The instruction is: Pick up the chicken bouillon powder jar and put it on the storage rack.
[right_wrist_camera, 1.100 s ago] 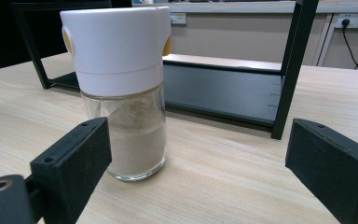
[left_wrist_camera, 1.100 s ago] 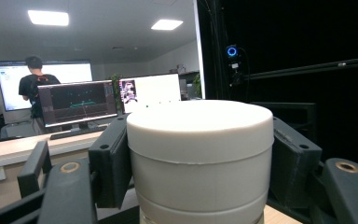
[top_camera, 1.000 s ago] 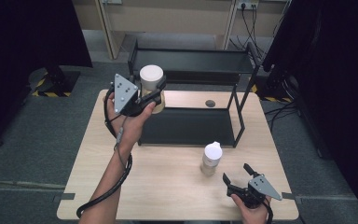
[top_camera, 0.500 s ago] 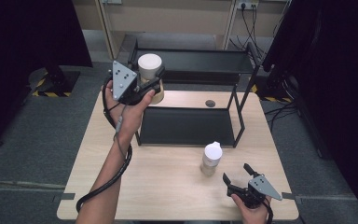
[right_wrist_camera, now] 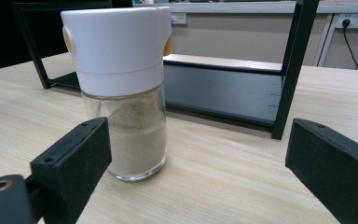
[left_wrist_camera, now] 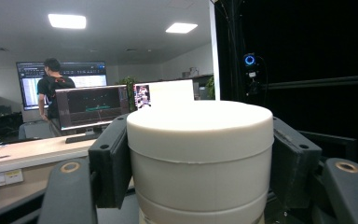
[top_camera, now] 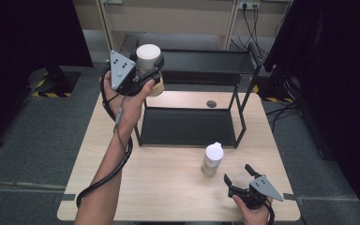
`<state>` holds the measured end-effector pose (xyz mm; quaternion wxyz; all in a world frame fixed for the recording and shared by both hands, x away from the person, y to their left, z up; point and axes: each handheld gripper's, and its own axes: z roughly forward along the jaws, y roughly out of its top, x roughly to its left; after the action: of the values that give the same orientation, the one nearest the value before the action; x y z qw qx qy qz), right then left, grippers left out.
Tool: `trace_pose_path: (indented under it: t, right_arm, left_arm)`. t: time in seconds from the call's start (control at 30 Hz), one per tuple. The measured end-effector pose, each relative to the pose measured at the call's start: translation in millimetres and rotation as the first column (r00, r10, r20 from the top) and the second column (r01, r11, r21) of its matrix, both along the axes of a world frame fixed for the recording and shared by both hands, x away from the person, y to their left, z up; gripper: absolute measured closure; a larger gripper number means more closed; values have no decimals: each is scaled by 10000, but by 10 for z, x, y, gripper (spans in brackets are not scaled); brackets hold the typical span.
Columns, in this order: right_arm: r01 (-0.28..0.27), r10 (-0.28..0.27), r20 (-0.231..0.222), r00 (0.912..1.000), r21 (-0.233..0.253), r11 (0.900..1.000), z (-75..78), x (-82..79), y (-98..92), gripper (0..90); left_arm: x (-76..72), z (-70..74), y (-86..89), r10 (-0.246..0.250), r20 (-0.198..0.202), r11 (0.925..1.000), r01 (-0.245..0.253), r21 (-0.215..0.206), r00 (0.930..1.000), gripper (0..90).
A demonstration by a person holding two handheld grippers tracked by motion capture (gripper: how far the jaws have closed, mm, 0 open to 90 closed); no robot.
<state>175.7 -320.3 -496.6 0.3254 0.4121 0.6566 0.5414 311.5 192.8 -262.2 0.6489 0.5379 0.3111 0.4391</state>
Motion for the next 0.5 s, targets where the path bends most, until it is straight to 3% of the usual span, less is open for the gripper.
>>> trace_pose_path:
  t: [0.5]
  right_arm:
    - [6, -6, 16, 10000, -18, 10000, -1, -3, 4, 70]
  left_arm:
    - [80, 186, -26, 237, 28, 9997, -237, 48, 9997, 332]
